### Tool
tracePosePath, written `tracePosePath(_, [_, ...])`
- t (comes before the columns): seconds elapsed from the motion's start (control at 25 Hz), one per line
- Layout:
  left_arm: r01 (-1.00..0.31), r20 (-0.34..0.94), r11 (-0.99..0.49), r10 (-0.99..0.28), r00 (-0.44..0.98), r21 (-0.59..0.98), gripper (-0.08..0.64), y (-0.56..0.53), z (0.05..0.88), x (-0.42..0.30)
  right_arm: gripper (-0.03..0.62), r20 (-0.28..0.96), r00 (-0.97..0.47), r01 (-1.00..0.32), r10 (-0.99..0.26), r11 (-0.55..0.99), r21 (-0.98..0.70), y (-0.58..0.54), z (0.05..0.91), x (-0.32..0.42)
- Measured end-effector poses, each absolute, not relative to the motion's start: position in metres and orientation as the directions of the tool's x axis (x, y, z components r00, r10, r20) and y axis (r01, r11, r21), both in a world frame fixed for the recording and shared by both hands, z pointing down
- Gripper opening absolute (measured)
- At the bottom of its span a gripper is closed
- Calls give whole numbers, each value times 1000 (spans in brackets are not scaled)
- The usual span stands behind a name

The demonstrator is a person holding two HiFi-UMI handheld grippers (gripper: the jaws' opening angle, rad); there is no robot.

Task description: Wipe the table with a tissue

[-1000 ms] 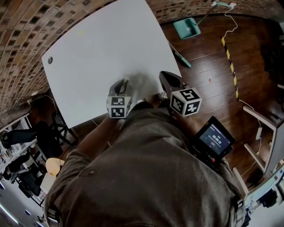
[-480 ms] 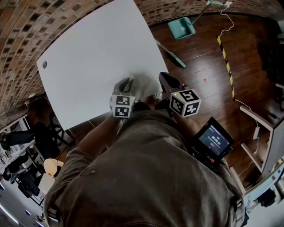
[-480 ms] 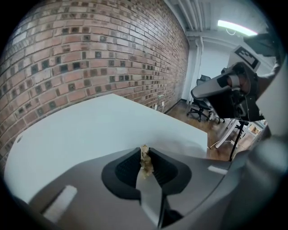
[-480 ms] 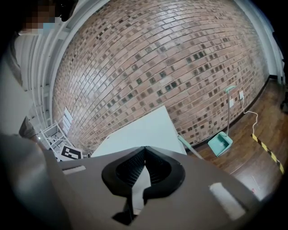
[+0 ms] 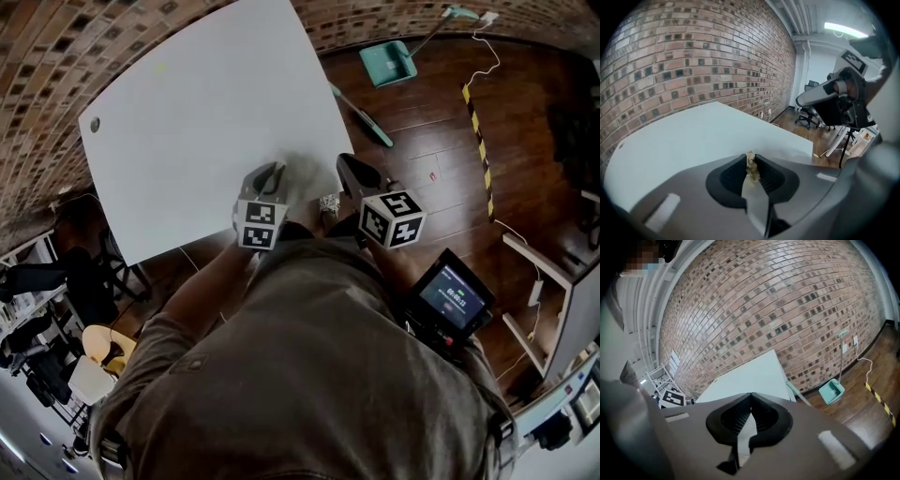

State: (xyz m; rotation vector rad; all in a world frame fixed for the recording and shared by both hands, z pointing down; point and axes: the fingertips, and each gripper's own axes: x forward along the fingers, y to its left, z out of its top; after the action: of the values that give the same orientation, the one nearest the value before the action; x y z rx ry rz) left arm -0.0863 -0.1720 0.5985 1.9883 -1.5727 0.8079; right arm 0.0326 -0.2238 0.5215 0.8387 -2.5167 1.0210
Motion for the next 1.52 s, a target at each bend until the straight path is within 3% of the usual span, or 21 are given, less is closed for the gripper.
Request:
tracePosePath(0.32, [-987, 650, -161, -750, 123, 1, 57, -146, 574, -112, 11, 432, -816, -573, -384, 634, -519, -192, 506, 6])
tracePosePath(0.88, [-992, 531, -5, -844, 70, 123, 57, -28, 525, -164, 11, 402, -839, -534, -366, 694, -483, -85, 484, -45])
tracePosePath(1.52, [-978, 475, -4, -874, 106, 211, 57, 58, 501, -180, 11, 445, -807, -573, -388, 699, -428, 19, 479, -53])
